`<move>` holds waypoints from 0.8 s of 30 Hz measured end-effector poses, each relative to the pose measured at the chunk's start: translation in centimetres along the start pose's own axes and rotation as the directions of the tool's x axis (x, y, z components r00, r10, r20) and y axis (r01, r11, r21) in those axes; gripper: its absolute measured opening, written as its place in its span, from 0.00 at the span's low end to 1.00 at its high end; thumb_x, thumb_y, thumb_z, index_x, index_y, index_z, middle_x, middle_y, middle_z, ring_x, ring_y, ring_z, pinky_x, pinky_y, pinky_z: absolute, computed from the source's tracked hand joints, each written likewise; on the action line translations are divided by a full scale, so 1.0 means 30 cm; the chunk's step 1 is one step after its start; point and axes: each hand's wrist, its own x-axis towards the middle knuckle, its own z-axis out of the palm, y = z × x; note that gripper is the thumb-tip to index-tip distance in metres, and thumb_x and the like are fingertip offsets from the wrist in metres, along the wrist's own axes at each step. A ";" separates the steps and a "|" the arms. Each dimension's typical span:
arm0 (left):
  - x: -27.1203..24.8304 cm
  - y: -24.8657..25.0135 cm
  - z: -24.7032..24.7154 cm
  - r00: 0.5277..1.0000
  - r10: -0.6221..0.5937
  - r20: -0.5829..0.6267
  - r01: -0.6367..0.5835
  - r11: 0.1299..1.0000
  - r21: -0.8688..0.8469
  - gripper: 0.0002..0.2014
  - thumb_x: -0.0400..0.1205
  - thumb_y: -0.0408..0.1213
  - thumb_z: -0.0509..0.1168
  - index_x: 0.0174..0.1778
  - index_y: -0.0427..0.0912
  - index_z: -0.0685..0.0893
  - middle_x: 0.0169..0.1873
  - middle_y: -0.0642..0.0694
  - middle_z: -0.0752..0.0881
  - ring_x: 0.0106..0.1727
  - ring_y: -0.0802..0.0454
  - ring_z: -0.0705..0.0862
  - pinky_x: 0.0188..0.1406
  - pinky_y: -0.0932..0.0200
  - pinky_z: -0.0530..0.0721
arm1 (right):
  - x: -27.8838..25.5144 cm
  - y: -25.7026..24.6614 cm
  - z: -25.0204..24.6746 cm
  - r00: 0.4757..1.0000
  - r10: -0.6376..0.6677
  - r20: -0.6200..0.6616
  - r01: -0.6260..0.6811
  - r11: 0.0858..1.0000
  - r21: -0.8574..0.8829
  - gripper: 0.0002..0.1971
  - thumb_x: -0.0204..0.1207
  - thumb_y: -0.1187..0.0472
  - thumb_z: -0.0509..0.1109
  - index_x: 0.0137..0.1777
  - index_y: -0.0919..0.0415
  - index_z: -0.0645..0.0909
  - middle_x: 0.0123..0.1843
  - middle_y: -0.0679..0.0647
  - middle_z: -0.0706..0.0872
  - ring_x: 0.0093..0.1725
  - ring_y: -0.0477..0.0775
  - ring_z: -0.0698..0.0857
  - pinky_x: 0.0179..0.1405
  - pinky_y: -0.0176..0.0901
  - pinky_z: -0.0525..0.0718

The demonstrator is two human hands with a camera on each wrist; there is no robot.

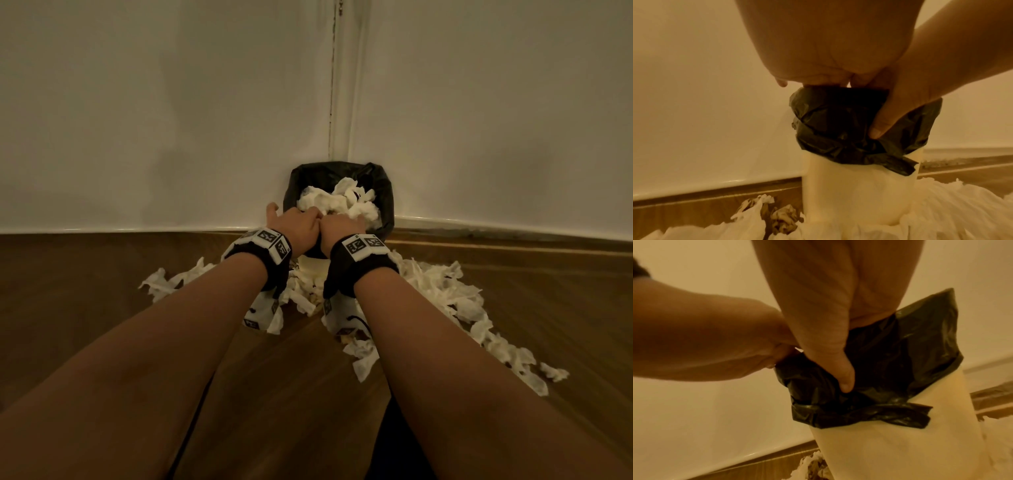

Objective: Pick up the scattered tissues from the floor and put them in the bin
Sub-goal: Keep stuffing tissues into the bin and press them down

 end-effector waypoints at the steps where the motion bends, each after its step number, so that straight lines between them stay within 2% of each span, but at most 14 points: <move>1: -0.007 -0.009 0.005 0.999 0.010 -0.030 -0.011 0.999 -0.032 0.19 0.86 0.44 0.41 0.67 0.51 0.72 0.51 0.47 0.84 0.62 0.49 0.78 0.73 0.36 0.49 | -0.001 0.001 -0.004 1.000 0.002 0.012 -0.002 1.000 -0.005 0.12 0.80 0.58 0.60 0.59 0.54 0.80 0.61 0.53 0.84 0.65 0.57 0.79 0.76 0.67 0.59; 4: -0.040 -0.041 0.024 0.975 0.009 -0.221 -0.047 0.985 -0.164 0.17 0.86 0.44 0.45 0.64 0.57 0.74 0.55 0.51 0.83 0.68 0.53 0.73 0.73 0.37 0.48 | -0.013 -0.001 -0.011 1.000 0.010 0.020 -0.009 0.999 -0.043 0.17 0.77 0.56 0.63 0.65 0.53 0.77 0.63 0.54 0.82 0.69 0.60 0.75 0.77 0.72 0.47; 7: -0.085 -0.096 0.042 0.891 -0.108 -0.441 -0.025 0.958 -0.286 0.13 0.83 0.43 0.51 0.57 0.57 0.77 0.57 0.53 0.80 0.68 0.51 0.70 0.69 0.40 0.55 | -0.038 -0.016 -0.011 0.997 0.049 -0.061 -0.051 0.998 -0.039 0.25 0.73 0.54 0.66 0.70 0.57 0.72 0.72 0.59 0.73 0.74 0.65 0.68 0.78 0.70 0.44; 9: -0.116 -0.151 0.064 0.861 -0.197 -0.469 0.045 0.948 -0.316 0.11 0.81 0.42 0.52 0.56 0.57 0.76 0.57 0.52 0.78 0.67 0.48 0.71 0.66 0.43 0.59 | -0.053 -0.029 -0.013 0.987 0.056 -0.149 -0.057 0.998 -0.004 0.28 0.73 0.54 0.67 0.72 0.59 0.70 0.74 0.61 0.68 0.76 0.66 0.64 0.79 0.67 0.46; 11: -0.155 -0.202 0.095 0.852 -0.284 -0.440 0.137 0.932 -0.335 0.11 0.81 0.40 0.54 0.55 0.56 0.77 0.56 0.50 0.78 0.65 0.47 0.72 0.65 0.43 0.61 | -0.069 -0.044 -0.027 0.956 0.032 -0.292 -0.021 0.999 0.039 0.25 0.73 0.56 0.67 0.71 0.60 0.71 0.73 0.61 0.70 0.74 0.65 0.67 0.78 0.61 0.57; 13: -0.202 -0.239 0.133 0.847 -0.353 -0.397 0.227 0.916 -0.331 0.10 0.80 0.39 0.56 0.54 0.55 0.78 0.54 0.49 0.79 0.63 0.46 0.73 0.64 0.43 0.63 | -0.080 -0.068 -0.038 0.897 -0.053 -0.438 0.091 0.994 0.067 0.19 0.74 0.59 0.67 0.65 0.60 0.77 0.68 0.59 0.74 0.69 0.62 0.70 0.70 0.53 0.68; 15: -0.253 -0.262 0.175 0.867 -0.380 -0.322 0.285 0.909 -0.305 0.09 0.79 0.40 0.57 0.52 0.54 0.78 0.51 0.50 0.80 0.61 0.47 0.75 0.65 0.43 0.63 | -0.094 -0.106 -0.043 0.875 -0.160 -0.457 0.238 0.964 0.119 0.11 0.75 0.65 0.64 0.56 0.59 0.81 0.61 0.56 0.79 0.63 0.57 0.76 0.61 0.46 0.74; 17: -0.298 -0.272 0.217 0.898 -0.387 -0.211 0.323 0.903 -0.285 0.09 0.79 0.40 0.57 0.52 0.55 0.79 0.51 0.52 0.81 0.59 0.49 0.78 0.65 0.43 0.65 | -0.104 -0.150 -0.035 0.911 -0.227 -0.345 0.307 0.930 0.200 0.10 0.75 0.69 0.61 0.49 0.60 0.82 0.54 0.56 0.82 0.54 0.56 0.80 0.53 0.44 0.79; 19: -0.333 -0.270 0.256 0.911 -0.404 -0.081 0.369 0.887 -0.278 0.10 0.79 0.40 0.56 0.52 0.56 0.79 0.52 0.52 0.82 0.57 0.49 0.80 0.65 0.45 0.71 | -0.106 -0.188 -0.011 0.942 -0.259 -0.213 0.306 0.924 0.229 0.11 0.75 0.69 0.60 0.46 0.60 0.84 0.51 0.57 0.85 0.51 0.57 0.83 0.53 0.47 0.83; 21: -0.357 -0.262 0.298 0.910 -0.412 0.043 0.406 0.866 -0.294 0.11 0.80 0.40 0.56 0.54 0.54 0.80 0.54 0.50 0.83 0.56 0.47 0.82 0.64 0.45 0.76 | -0.095 -0.209 0.028 0.961 -0.259 -0.093 0.274 0.928 0.252 0.12 0.76 0.68 0.60 0.46 0.60 0.86 0.52 0.59 0.87 0.52 0.58 0.85 0.55 0.49 0.85; 24: -0.378 -0.236 0.367 0.907 -0.378 0.183 0.418 0.858 -0.298 0.11 0.82 0.42 0.57 0.56 0.51 0.82 0.57 0.46 0.83 0.56 0.46 0.82 0.59 0.48 0.81 | -0.066 -0.224 0.096 0.975 -0.212 0.066 0.190 0.950 0.248 0.14 0.78 0.68 0.59 0.53 0.62 0.86 0.57 0.60 0.86 0.55 0.60 0.85 0.57 0.50 0.84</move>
